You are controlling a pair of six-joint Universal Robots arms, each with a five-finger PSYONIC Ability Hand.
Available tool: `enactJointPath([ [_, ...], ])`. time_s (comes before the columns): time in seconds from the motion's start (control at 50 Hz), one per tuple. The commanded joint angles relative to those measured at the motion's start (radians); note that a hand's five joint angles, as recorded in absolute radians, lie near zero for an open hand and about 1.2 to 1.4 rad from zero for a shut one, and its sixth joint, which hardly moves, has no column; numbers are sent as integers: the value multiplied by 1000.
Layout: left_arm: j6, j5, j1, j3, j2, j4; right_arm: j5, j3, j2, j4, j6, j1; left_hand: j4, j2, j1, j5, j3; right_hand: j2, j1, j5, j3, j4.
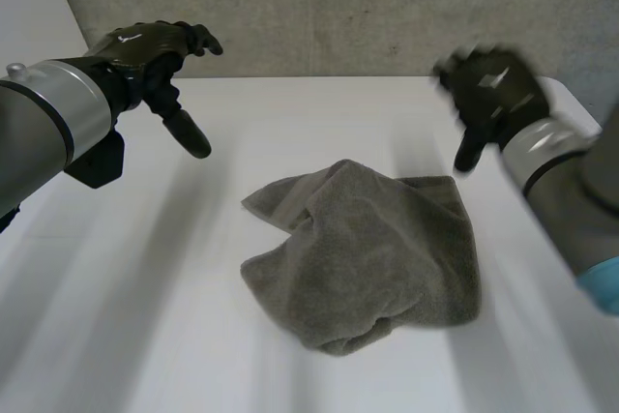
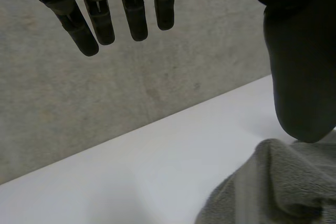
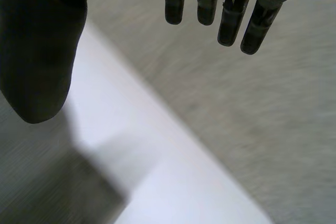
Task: Fold the towel.
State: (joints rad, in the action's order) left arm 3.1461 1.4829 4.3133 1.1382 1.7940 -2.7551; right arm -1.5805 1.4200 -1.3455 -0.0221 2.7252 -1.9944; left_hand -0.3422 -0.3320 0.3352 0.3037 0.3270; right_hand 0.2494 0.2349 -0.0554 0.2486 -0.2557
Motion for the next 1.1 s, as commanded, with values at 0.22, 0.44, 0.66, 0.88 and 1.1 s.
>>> enactJointPath([
  [0.22,28,258,-127,20,-28,-51,-42,-26,-75,2,145,66,120,110,-113,-256,-105,-75,-60,55,-74,81],
  [0.44,65,263,-129,26,-30,-57,-38,-24,-69,7,146,65,123,113,-116,-259,-108,-75,-60,55,-74,81],
  [0.66,61,261,-139,124,-19,-136,119,-19,-4,13,65,49,88,77,-81,-224,-72,-75,-60,55,-74,81],
  [0.88,32,347,-277,344,154,-388,306,-171,273,22,-139,-75,82,71,-75,-218,-67,-75,-60,55,-74,81],
  [1.1,34,412,-326,334,323,-445,315,-380,543,60,-203,-146,70,60,-63,-206,-55,-75,-60,55,-74,81],
])
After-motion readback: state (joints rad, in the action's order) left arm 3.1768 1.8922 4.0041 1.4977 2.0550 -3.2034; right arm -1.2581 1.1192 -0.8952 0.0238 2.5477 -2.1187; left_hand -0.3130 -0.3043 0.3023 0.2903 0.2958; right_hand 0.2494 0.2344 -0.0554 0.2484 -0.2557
